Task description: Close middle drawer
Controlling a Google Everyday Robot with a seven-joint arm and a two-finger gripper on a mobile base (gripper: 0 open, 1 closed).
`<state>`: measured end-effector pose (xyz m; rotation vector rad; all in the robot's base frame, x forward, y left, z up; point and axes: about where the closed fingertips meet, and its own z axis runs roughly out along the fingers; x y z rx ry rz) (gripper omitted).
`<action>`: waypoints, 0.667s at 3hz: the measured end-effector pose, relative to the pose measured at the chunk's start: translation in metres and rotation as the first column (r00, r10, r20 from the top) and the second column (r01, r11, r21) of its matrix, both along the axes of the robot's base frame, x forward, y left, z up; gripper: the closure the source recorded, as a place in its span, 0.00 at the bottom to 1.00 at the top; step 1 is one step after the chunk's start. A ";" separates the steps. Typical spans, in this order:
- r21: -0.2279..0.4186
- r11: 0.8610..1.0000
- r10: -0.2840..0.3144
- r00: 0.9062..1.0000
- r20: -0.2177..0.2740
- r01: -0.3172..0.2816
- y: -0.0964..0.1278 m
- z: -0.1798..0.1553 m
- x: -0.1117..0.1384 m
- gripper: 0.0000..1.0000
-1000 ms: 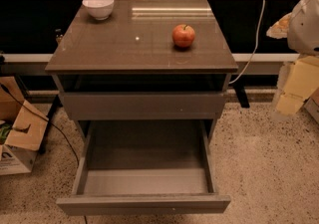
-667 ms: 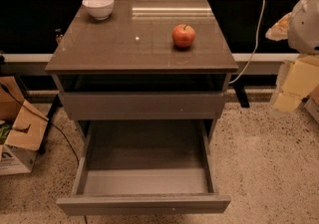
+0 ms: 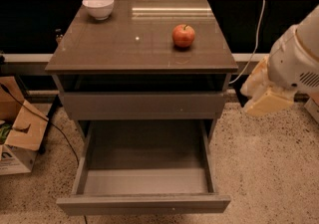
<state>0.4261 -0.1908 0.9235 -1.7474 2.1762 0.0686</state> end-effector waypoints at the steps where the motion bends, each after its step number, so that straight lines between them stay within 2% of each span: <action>1: 0.079 0.997 0.026 0.998 -0.049 -0.022 0.015 -0.048 -0.012 0.82; 2: 0.133 0.991 0.034 0.993 -0.111 -0.019 0.021 -0.103 -0.021 1.00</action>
Offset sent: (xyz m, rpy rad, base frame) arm -0.0311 0.0260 -0.1747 0.2013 0.2025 0.0271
